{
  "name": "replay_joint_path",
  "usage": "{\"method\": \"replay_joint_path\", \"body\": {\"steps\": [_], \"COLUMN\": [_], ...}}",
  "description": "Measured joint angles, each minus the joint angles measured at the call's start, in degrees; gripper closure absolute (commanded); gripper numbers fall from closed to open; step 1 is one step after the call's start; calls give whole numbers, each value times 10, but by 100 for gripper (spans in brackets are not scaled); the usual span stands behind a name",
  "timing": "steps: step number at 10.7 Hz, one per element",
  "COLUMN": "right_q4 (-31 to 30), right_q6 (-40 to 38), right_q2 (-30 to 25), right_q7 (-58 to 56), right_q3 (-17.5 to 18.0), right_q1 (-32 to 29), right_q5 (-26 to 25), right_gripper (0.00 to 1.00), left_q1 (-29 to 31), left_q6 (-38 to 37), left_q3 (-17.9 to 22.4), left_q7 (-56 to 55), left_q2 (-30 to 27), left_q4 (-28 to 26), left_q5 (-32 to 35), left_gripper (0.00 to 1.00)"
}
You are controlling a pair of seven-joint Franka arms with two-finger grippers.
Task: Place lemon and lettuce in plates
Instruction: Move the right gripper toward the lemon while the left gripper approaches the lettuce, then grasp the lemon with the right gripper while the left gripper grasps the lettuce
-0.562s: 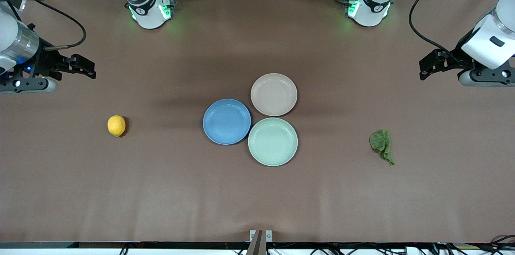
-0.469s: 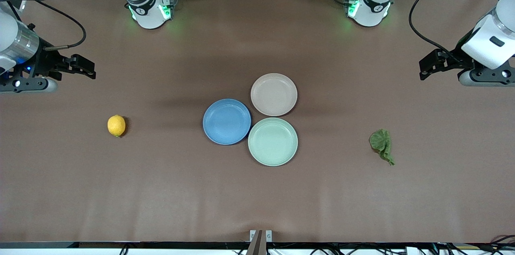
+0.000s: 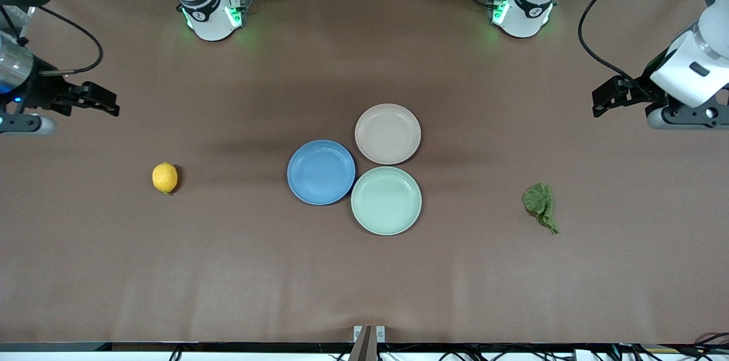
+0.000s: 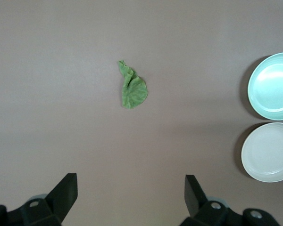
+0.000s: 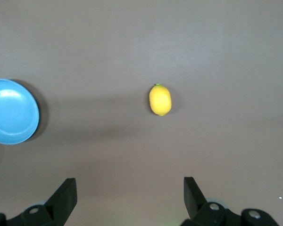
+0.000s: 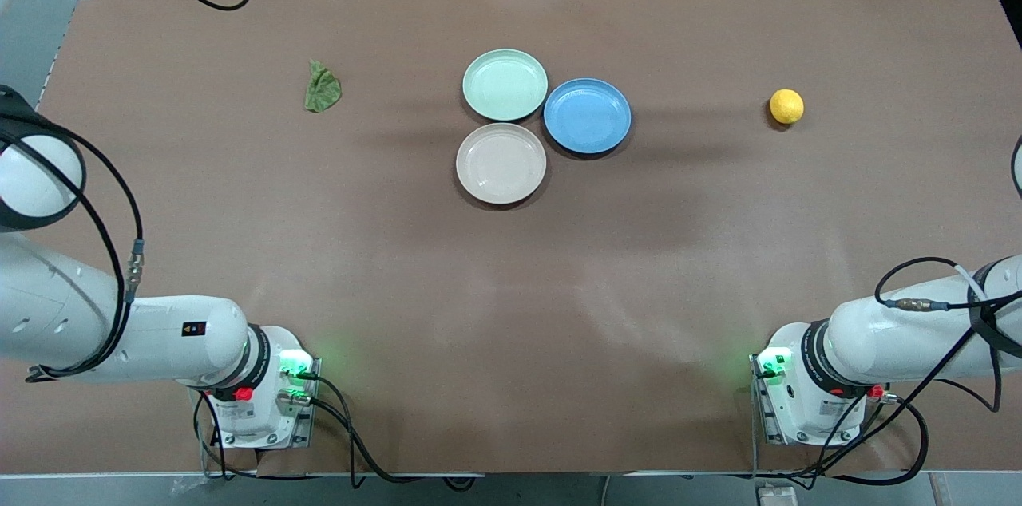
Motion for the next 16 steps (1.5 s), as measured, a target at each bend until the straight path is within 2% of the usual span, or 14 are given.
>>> {"method": "replay_joint_path", "body": {"steps": [2,4,7,8,10,12,14,16], "right_q4": [0,-10,-87,-121,-187,-237,-249,-251], "right_q6": [6,43,208,263,357,429,463,474], "right_q2": [6,27,78,90,106,121,149,183], "right_q7": [-43,-90,-175,-185,-201,-236,-264,-273], "right_q3": [-4,-10,-14,-13,-11,-12,-14,-14], "right_q1": [-8,-17,-35,-34,-34,-36,-45,-47], "right_q5": [0,0,0,0,0,0,4,43], "right_gripper": [0,0,0,0,0,0,0,0], "left_q1": [0,4,7,7,7,7,8,9], "left_q6": [19,95,272,303,348,391,420,438], "left_q3": [0,1,1,1,1,1,1,3], "left_q7": [0,0,0,0,0,0,0,0], "left_q2": [24,43,72,91,136,180,222,261], "left_q4": [-17,-66,-183,-206,-216,-215,-208,-190], "left_q5": [0,1,2,2,5,43,71,108], "left_gripper": [0,0,0,0,0,0,0,0]}}
